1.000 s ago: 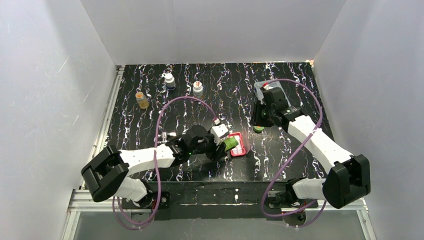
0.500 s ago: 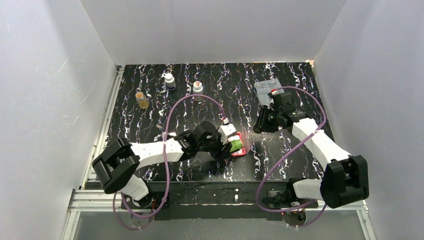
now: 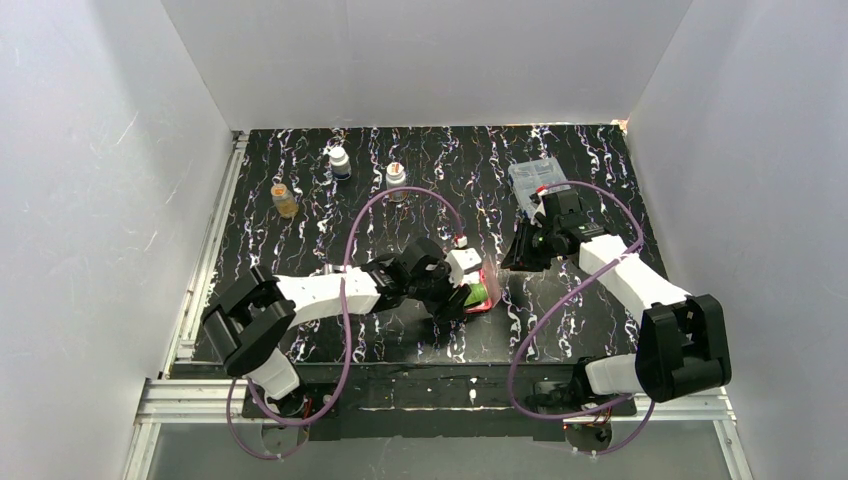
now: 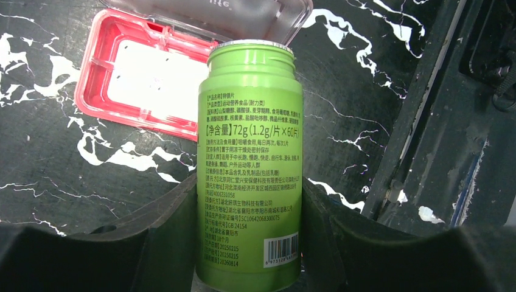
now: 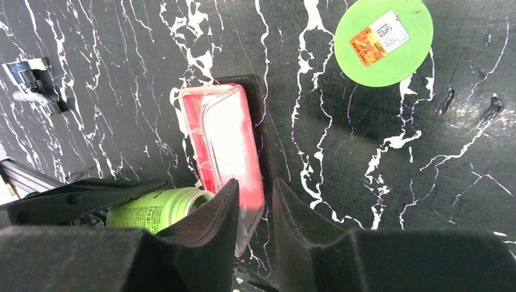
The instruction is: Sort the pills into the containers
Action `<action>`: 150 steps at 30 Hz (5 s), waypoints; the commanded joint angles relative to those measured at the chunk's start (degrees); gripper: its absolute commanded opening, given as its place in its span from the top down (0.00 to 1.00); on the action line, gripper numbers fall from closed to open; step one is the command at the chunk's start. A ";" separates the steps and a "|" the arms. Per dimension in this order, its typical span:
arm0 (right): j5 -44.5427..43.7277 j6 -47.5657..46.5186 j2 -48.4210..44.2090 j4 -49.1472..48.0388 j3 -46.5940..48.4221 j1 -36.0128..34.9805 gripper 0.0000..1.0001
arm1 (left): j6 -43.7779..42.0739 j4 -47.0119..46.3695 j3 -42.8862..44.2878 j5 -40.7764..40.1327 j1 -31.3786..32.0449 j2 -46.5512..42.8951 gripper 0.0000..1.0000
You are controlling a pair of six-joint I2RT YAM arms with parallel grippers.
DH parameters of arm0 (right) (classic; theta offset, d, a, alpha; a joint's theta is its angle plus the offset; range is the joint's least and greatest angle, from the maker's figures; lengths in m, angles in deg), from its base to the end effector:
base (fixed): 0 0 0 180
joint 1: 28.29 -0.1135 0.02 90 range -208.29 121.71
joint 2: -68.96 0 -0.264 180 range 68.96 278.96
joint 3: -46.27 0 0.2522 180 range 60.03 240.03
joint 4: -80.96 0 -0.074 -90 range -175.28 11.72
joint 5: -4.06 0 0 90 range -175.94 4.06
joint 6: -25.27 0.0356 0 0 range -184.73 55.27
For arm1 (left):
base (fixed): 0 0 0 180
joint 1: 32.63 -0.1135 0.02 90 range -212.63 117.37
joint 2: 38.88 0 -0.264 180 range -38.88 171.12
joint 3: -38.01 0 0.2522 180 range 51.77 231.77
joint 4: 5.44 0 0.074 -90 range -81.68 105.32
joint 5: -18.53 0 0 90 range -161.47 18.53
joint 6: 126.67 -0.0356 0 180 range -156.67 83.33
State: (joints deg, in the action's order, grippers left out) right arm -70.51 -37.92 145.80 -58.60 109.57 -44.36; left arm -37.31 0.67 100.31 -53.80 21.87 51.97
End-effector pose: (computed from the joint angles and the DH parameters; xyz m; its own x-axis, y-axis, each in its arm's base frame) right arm 0.2557 0.0835 0.2239 -0.8818 0.1984 -0.4278 -0.0218 0.8890 0.4573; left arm 0.1853 -0.2784 0.1956 -0.3199 0.4669 -0.8244 0.9243 0.3449 -0.1634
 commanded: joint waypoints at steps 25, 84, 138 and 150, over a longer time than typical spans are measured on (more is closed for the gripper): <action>1.57 0.03 1.75 -2.28 -0.45 0.35 0.68 | 2.12 14.40 11.67 2.90 0.17 5.38 1.00; 0.97 -0.50 1.87 -2.43 -0.61 0.35 0.69 | 3.95 18.23 13.82 0.27 0.10 5.69 1.00; 0.77 -0.88 1.36 -2.52 -0.67 0.34 0.69 | 7.28 30.93 24.93 5.31 -0.73 12.78 1.00; 0.85 -0.85 1.53 -2.49 -0.68 0.33 0.69 | 8.72 32.57 26.15 7.13 -1.70 14.41 1.00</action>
State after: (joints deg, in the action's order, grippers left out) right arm -69.50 -38.10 147.46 -59.81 108.98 -44.36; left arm -29.17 31.40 124.48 -49.19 20.63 66.08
